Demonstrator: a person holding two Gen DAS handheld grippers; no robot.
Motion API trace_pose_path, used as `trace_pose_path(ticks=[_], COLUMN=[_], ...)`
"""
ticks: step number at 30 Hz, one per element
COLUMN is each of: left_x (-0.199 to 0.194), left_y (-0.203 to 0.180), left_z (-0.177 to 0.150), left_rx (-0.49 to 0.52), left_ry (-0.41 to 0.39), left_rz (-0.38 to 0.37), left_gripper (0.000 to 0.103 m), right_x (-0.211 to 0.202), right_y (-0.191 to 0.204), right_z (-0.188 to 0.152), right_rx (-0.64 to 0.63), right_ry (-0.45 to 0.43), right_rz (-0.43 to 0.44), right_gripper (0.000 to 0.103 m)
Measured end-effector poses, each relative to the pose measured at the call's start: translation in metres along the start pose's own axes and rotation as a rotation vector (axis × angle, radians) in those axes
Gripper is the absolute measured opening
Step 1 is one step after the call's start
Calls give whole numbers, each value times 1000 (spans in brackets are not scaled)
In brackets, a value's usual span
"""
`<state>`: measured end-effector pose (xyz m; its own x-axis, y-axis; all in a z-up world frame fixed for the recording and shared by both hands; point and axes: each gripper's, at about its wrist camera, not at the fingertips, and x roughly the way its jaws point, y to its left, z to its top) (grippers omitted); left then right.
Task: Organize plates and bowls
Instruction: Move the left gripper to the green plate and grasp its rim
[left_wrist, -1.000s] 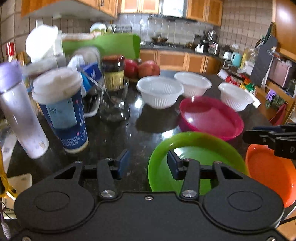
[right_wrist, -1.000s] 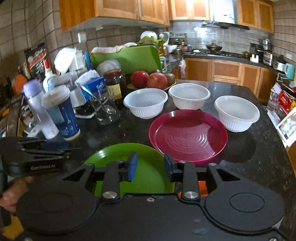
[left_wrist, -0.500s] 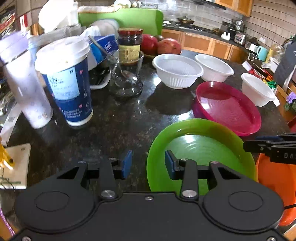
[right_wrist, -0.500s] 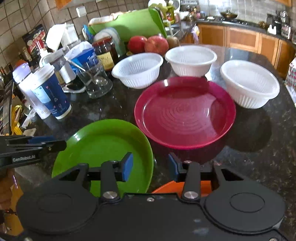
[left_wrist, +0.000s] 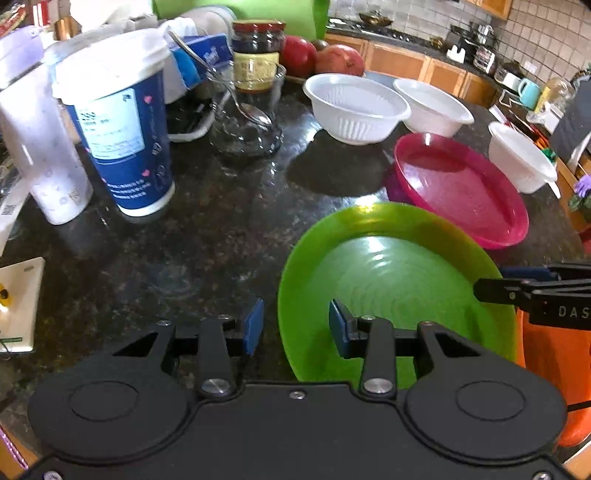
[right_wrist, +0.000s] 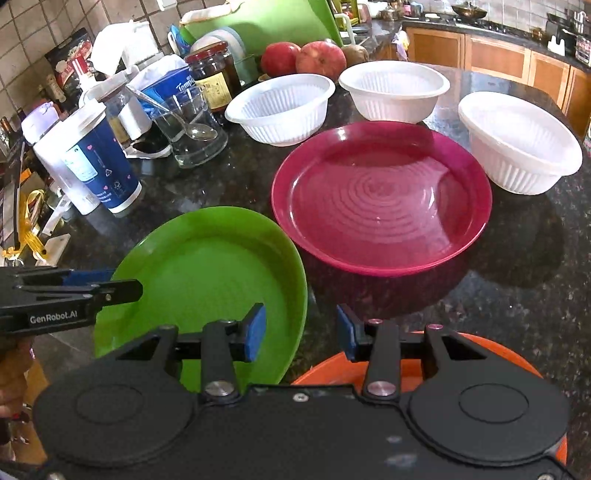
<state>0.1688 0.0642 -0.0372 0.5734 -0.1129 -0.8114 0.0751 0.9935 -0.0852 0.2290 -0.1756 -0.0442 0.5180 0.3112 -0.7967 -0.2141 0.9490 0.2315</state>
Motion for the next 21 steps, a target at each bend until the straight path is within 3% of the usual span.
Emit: trace_pose_path(ticks=[3, 5, 8, 21], left_x=[2, 1, -1, -24], left_y=[0, 2, 8, 67], left_z=[-1, -1, -1, -16], left_rx=[17, 32, 42, 40], left_ry=[5, 8, 11, 8], left_rz=[-17, -34, -48, -24], left_gripper=[46, 36, 35, 34], right_x=[0, 1, 2, 3], right_y=[6, 11, 20, 81], right_z=[-1, -1, -1, -10], right_rx=[-14, -20, -13, -14], right_ry=[0, 10, 13, 14], right_rz=[-27, -25, -47, -4], right_gripper=[33, 24, 23, 23])
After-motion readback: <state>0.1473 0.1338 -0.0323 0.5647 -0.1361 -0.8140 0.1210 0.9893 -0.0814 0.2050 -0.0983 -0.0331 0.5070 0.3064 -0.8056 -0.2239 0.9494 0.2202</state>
